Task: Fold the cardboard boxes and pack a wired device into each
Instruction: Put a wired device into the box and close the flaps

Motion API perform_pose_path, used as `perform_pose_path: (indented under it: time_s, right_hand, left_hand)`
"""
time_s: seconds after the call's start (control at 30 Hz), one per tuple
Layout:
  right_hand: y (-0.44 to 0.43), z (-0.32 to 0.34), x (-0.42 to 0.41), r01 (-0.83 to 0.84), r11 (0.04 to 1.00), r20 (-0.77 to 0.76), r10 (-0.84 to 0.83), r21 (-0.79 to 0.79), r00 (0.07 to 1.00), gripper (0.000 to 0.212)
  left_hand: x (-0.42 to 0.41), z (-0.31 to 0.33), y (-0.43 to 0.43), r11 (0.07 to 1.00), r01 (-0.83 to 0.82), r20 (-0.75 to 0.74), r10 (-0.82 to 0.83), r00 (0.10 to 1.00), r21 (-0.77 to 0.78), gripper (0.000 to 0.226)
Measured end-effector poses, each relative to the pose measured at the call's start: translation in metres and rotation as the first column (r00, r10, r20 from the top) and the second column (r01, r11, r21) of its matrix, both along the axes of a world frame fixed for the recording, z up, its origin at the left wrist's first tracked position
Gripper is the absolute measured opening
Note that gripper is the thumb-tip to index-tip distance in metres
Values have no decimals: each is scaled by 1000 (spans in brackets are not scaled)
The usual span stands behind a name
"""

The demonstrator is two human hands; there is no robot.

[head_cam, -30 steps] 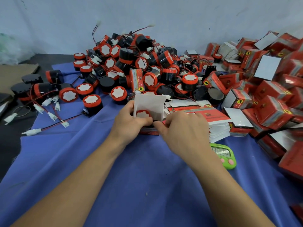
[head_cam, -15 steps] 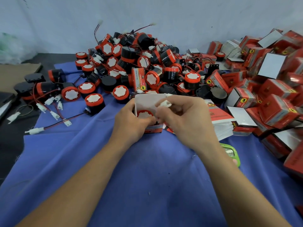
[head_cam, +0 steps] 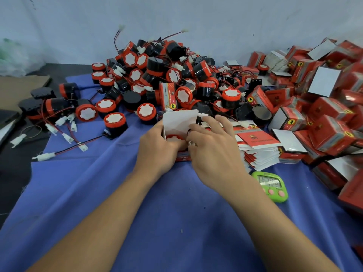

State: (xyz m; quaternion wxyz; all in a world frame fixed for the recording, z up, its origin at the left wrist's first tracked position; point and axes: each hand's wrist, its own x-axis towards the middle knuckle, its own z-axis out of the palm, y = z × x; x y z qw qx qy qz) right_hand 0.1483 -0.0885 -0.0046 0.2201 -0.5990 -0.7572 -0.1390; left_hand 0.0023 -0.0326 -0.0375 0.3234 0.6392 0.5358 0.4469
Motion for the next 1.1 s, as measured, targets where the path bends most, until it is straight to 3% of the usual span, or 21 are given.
perform_pose_path:
  time_s: [0.17,0.33,0.47,0.6,0.67,0.73,0.87,0.93,1.1]
  right_hand:
    - [-1,2,6,-14,970,-4,13,-242,1000,23]
    - [0,11,13,-102,872,-251,-24,-478,968,29]
    - [0,18,14,-157,833,-270,9,-530,963,43]
    - [3,14,15,-225,852,-335,63,-473,940,39]
    - [4,7,15,-208,899,-401,40,-386,915,27]
    - [4,1,12,-115,955,-477,-30,-272,878,10]
    - [7,-8,6,86,993,-560,-114,-77,820,15]
    - [9,-7,4,161,986,-514,-161,-43,843,9]
    - [14,-8,-2,226,971,-169,-236,-73,957,14]
  left_hand:
    - [0,3,-4,1000,-10,-27,10,1000,-22,38]
    - [2,3,-5,1000,-9,-33,9,999,-4,44]
    - [5,-1,-4,999,-51,-71,52,996,20,52]
    - [9,-4,0,995,-96,-64,93,994,-31,37]
    - [10,-5,4,993,-106,-43,103,994,-60,35]
    - [10,-6,6,992,-100,-19,99,995,-77,36]
    - [9,-4,6,996,-36,17,38,999,-86,40]
    - [8,-5,5,996,-16,31,19,999,-83,42]
    - [6,-4,4,998,5,25,-4,1000,-58,43]
